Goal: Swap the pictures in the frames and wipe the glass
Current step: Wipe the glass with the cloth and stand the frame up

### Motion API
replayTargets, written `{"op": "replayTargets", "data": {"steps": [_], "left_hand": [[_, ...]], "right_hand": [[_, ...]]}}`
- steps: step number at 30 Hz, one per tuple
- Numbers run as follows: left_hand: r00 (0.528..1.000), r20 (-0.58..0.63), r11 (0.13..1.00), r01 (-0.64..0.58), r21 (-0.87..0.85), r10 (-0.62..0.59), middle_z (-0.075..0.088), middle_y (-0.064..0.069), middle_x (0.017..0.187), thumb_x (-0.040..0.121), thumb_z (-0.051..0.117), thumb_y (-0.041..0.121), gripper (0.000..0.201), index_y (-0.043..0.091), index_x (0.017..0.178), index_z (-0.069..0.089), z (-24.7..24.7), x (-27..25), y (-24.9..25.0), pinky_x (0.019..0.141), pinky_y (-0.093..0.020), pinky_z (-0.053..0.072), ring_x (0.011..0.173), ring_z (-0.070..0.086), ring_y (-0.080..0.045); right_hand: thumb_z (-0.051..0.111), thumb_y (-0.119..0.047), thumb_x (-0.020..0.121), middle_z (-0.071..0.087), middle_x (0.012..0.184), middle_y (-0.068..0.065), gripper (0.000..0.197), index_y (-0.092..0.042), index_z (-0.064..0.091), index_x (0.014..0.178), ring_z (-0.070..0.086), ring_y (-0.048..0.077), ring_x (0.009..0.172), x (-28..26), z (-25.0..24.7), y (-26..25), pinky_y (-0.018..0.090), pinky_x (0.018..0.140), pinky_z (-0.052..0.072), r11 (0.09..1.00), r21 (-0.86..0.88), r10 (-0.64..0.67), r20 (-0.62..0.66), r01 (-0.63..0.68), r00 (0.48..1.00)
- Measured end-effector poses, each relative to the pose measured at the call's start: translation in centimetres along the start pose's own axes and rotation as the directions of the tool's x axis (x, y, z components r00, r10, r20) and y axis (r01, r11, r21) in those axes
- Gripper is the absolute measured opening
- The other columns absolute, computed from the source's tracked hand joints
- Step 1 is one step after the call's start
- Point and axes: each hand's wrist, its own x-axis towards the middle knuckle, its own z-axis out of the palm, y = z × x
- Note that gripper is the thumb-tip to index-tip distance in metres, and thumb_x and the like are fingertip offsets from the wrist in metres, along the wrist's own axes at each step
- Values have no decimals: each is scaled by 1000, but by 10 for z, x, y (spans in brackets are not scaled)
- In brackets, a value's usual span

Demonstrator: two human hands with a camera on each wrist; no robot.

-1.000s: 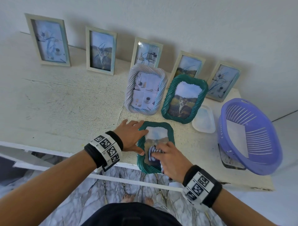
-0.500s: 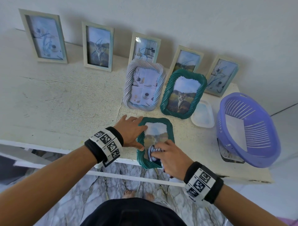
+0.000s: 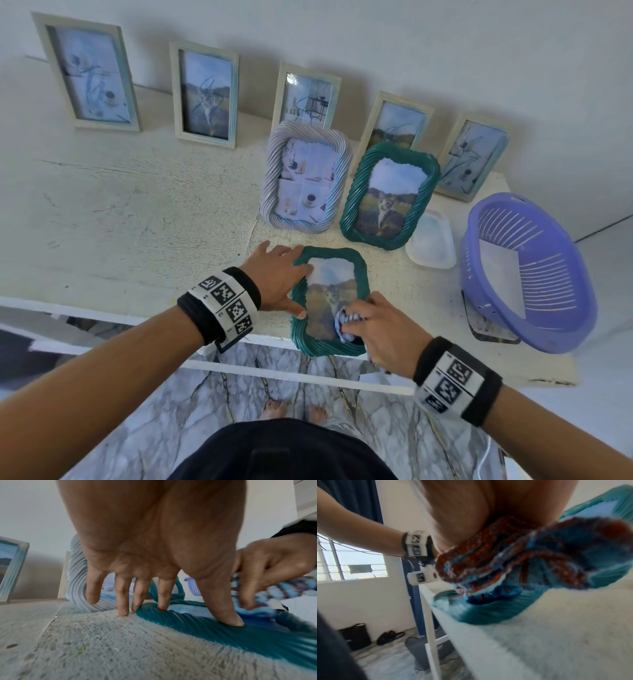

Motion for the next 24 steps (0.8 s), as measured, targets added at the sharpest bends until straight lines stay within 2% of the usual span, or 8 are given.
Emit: {"op": "replayTargets", "data": {"steps": [2, 5, 10, 15, 19, 22, 24], "left_hand": [[1000, -2, 1000, -4, 1, 4, 8, -13, 162, 77, 48, 78, 92, 27, 149, 24, 1, 0, -1, 117, -53, 13, 145, 20, -32], [1000, -1, 1000, -11, 9, 11, 7, -13, 162, 77, 47, 79, 92, 27, 150, 23, 2, 1, -1, 118, -54, 12, 145, 20, -32], [1000, -21, 1000, -7, -22, 6, 7, -12, 162, 76, 48, 80, 92, 29, 149, 24, 5, 1, -2, 117, -54, 10, 146, 18, -32], [999, -45, 999, -4, -42, 2, 5, -10, 162, 76, 48, 80, 92, 30, 149, 23, 11, 0, -4, 118, -54, 10, 146, 16, -31], [998, -59, 998, -4, -55, 1, 5, -8, 163, 75, 48, 81, 92, 31, 149, 23, 13, 2, -5, 118, -54, 9, 146, 15, -30], [997, -74, 998, -13, -56, 8, 5, -8, 163, 75, 48, 81, 93, 31, 149, 23, 14, 2, -5, 118, -54, 9, 146, 15, -30], [997, -77, 999, -19, -47, 15, 6, -8, 162, 76, 46, 81, 93, 30, 150, 22, 15, 2, -6, 118, -54, 10, 146, 16, -31]], "right_hand": [[52, -13, 87, 52, 123, 2, 25, -22, 60, 109, 44, 27, 107, -7, 0, -1, 36, 87, 44, 1000, 0, -4, 28, 4, 1000], [52, -12, 89, 45, 129, 2, 33, -21, 59, 121, 39, 26, 105, 0, -13, 9, 37, 88, 47, 996, 16, 92, -7, -92, 996], [51, -16, 87, 48, 128, 4, 35, -20, 58, 121, 42, 28, 105, 9, -13, 5, 36, 87, 44, 986, -13, 167, -49, -168, 985], [62, -24, 84, 56, 123, 1, 33, -20, 62, 116, 43, 25, 112, 5, 4, -33, 34, 92, 30, 996, 26, 90, -72, -88, 993], [63, -12, 77, 55, 114, 2, 32, -18, 65, 107, 47, 27, 105, 13, 5, -48, 37, 95, 35, 980, 194, 83, -149, -53, 985], [65, -10, 72, 62, 108, 2, 27, -19, 69, 98, 53, 21, 101, 15, -3, -41, 32, 86, 29, 992, 121, -4, -135, 21, 991], [66, -10, 70, 66, 106, 4, 25, -18, 70, 94, 57, 21, 100, 22, -6, -34, 33, 84, 28, 998, 54, -33, -105, 39, 994]]}}
